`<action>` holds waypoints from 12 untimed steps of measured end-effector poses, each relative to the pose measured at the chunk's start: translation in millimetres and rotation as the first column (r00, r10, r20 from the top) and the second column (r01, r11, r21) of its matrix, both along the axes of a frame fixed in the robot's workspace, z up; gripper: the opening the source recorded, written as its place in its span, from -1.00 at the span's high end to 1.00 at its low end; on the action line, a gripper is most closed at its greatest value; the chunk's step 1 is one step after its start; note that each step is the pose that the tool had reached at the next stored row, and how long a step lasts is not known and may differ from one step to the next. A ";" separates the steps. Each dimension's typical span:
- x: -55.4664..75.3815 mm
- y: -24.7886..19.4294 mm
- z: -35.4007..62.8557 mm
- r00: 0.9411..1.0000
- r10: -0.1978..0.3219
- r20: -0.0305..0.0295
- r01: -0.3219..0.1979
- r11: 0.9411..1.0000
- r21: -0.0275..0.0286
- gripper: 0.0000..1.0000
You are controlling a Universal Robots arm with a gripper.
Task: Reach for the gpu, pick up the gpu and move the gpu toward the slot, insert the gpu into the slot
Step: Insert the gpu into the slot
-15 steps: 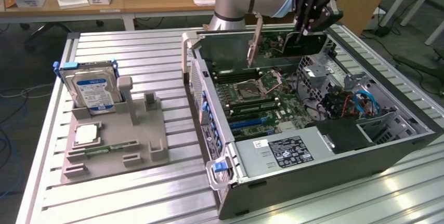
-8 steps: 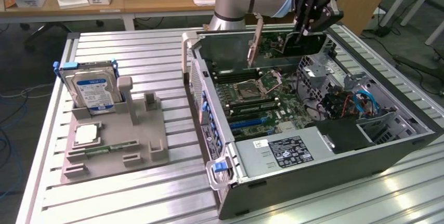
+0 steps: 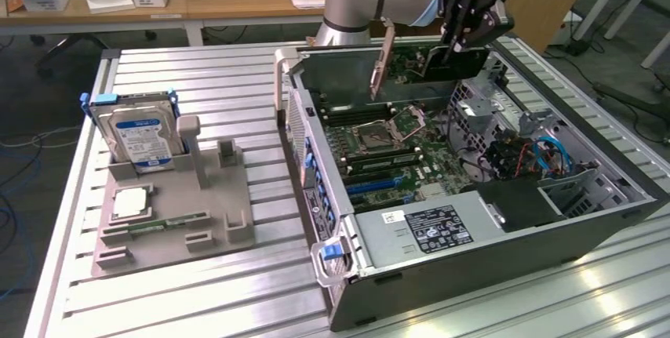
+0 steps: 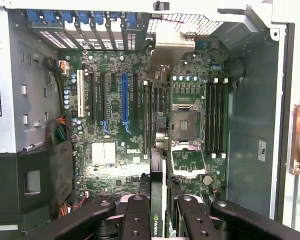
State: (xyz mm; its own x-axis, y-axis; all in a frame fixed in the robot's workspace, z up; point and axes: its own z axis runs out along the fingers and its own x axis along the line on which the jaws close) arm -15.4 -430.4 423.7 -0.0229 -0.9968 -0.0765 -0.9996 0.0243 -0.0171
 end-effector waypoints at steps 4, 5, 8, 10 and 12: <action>0.0 -1.0 -0.3 1.000 0.000 0.000 0.000 1.000 -0.002 0.49; 0.0 -1.1 -0.5 1.000 0.000 0.000 0.000 1.000 -0.003 0.49; 0.0 -1.6 -0.7 1.000 0.000 0.000 0.000 1.000 -0.003 0.49; 0.0 -1.6 -0.7 1.000 0.000 0.000 0.000 1.000 -0.003 0.49; 0.0 -1.6 -0.7 1.000 0.000 0.000 0.000 1.000 -0.003 0.49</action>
